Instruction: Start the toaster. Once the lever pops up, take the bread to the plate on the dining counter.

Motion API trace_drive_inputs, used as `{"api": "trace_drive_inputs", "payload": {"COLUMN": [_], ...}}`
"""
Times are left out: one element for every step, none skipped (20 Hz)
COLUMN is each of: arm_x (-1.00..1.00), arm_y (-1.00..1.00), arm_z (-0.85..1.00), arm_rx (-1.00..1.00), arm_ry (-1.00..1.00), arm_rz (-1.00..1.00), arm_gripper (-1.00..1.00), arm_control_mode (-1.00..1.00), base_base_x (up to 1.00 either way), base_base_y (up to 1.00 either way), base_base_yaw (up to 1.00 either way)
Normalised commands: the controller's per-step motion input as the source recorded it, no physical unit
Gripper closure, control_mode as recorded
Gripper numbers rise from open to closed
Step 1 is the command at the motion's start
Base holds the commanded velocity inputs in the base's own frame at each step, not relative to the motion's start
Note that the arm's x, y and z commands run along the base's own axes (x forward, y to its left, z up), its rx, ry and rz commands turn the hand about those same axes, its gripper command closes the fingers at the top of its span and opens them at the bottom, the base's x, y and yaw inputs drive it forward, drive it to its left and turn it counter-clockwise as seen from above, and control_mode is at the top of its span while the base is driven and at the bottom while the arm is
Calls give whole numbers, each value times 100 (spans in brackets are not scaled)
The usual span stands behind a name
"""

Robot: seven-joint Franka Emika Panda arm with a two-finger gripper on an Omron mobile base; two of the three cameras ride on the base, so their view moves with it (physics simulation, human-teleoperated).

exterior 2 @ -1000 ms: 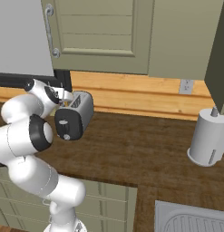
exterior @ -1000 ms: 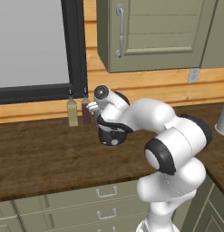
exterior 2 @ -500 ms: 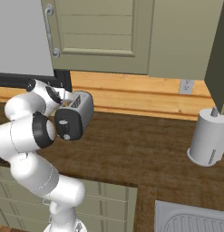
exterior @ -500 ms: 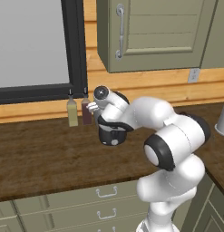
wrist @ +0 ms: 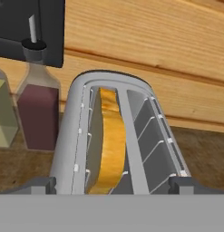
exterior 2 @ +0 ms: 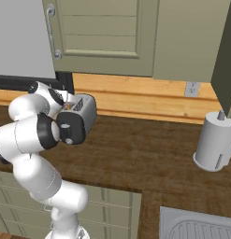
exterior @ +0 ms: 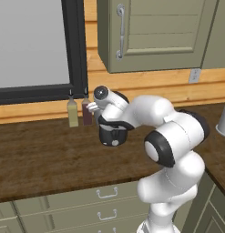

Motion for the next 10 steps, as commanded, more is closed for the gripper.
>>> {"api": "trace_drive_inputs", "payload": {"arm_x": [10,8,8,8,8,7,6,6,4,1], "arm_y": [0,0,0,0,0,0,0,0,0,0], "arm_z": [-9,-11,-11,-12,-10,-11,-13,-12,-12,-12], "arm_rx": [0,0,0,0,0,0,0,0,0,0], "arm_ry": [0,0,0,0,0,0,0,0,0,0], "arm_rz": [0,0,0,0,0,0,0,0,0,0], "arm_gripper": [-100,-100,-100,-100,-100,-100,-100,-100,-100,-100], "arm_control_mode": [-100,-100,-100,-100,-100,-100,-100,-100,-100,-100], "base_base_x": [0,0,0,0,0,0,0,0,0,0], "base_base_y": [0,0,0,0,0,0,0,0,0,0], "base_base_yaw": [0,0,0,0,0,0,0,0,0,0]}}
